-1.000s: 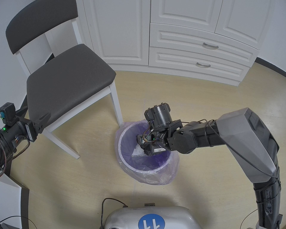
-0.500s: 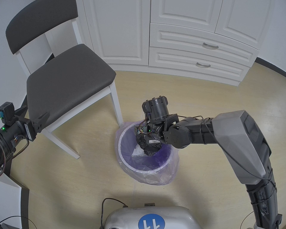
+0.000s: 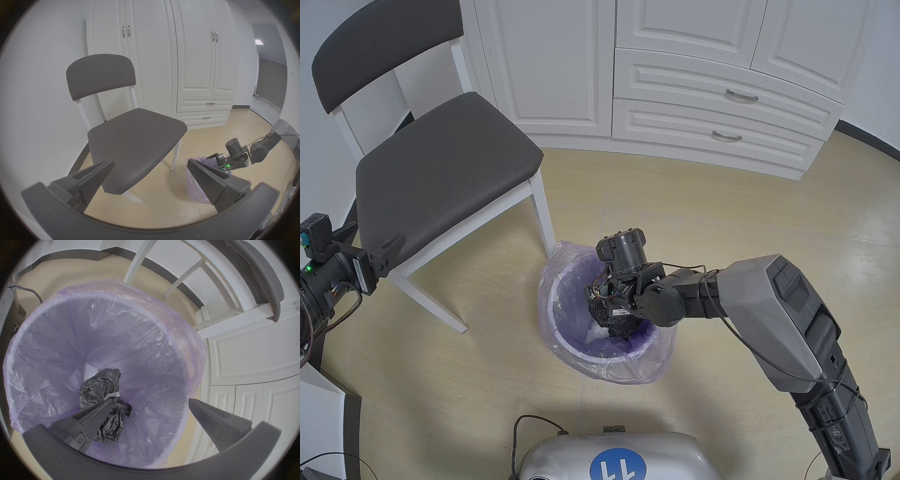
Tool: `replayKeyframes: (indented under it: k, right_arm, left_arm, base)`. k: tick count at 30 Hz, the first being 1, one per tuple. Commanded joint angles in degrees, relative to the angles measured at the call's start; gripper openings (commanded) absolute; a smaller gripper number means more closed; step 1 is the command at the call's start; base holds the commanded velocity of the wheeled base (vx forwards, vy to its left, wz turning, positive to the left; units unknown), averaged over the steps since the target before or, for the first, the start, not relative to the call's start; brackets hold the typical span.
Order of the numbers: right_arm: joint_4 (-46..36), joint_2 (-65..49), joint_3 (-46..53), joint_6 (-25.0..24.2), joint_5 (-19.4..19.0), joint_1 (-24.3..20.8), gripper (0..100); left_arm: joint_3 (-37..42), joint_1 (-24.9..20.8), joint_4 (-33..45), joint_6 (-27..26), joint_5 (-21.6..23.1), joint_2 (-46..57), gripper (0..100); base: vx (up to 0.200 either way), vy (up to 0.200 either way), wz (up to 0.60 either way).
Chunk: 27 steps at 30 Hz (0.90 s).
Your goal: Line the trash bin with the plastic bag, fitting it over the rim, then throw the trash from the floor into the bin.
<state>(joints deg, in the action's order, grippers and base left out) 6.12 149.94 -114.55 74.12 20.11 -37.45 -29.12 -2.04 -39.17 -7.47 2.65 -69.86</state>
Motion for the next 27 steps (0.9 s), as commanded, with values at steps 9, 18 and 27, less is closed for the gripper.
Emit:
replayKeyframes:
  k: [9, 18, 27]
  right_arm:
    - [-0.7, -9.0, 0.0, 0.2, -0.2, -1.0, 100]
    - [1.8, -28.2, 23.5, -12.2, 1.2, 0.3, 100]
    - [10.9, -43.7, 44.8, -48.0, 9.2, 1.8, 100]
  left_arm:
    - [0.5, -0.5, 0.0, -0.1, 0.0, -0.1, 100]
    - [1.3, -3.1, 0.7, 0.0, 0.1, -1.3, 100]
    - [2.1, -8.7, 0.0, 1.3, 0.0, -10.8, 100]
  base:
    - [0.000, 0.000, 0.00]
    - [0.000, 0.000, 0.00]
    - [0.000, 0.000, 0.00]
